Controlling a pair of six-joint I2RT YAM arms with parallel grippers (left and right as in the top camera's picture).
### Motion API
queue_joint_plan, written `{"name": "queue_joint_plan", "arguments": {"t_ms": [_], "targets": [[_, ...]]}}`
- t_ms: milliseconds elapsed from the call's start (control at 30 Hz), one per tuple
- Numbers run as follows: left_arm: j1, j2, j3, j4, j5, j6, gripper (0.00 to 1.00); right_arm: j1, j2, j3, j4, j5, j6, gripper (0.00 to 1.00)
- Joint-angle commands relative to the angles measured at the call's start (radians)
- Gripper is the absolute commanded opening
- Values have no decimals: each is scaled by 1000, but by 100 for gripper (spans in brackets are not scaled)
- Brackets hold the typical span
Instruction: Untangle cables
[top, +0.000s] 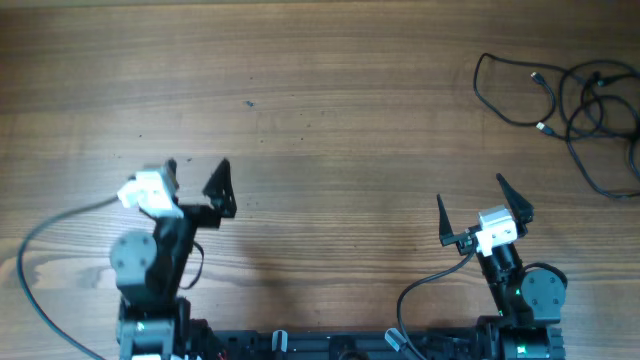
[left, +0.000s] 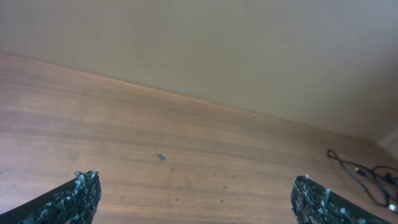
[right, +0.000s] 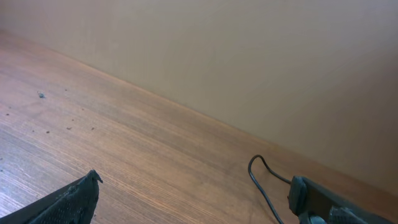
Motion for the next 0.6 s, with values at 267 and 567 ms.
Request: {"name": "queue_joint_plan", "arguments": {"t_ms": [267, 567], "targets": [[1, -336, -153, -30, -84, 76, 100, 6, -10, -3, 3, 12, 6, 100], [8, -436, -188, -135, -92, 76, 100, 6, -10, -3, 3, 12, 5, 100]]}}
